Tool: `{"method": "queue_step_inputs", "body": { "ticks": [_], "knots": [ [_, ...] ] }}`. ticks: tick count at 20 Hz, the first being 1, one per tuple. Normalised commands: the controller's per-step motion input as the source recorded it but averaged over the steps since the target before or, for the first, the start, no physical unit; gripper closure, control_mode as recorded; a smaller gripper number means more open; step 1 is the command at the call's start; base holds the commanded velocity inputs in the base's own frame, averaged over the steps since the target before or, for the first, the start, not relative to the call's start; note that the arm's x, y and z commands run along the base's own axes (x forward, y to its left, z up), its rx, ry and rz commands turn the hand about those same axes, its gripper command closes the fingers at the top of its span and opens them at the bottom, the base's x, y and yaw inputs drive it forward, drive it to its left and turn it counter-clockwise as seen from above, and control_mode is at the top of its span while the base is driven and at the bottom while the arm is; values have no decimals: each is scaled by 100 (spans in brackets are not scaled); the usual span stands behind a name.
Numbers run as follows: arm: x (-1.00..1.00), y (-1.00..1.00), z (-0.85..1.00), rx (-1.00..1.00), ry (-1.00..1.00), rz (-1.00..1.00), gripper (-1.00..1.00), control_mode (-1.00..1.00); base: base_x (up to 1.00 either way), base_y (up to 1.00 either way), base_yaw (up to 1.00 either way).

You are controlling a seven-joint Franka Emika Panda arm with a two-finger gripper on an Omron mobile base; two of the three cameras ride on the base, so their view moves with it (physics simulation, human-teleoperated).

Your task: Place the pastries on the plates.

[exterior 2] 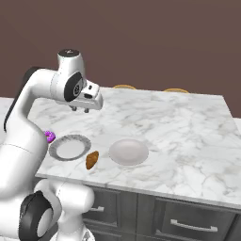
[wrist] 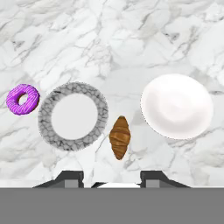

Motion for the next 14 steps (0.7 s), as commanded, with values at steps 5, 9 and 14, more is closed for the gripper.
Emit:
{"method": "queue_step_inputs", "body": {
  "ticks": [5,9,14],
  "knots": [
    [-31,55,-11,1,-4,3,-100,-100,0,0,0],
    [-4,97,-24,0,-1,0,-100,-100,0,0,0],
    [11,70,-19,0,12,2,-100,-100,0,0,0]
  ]
}}
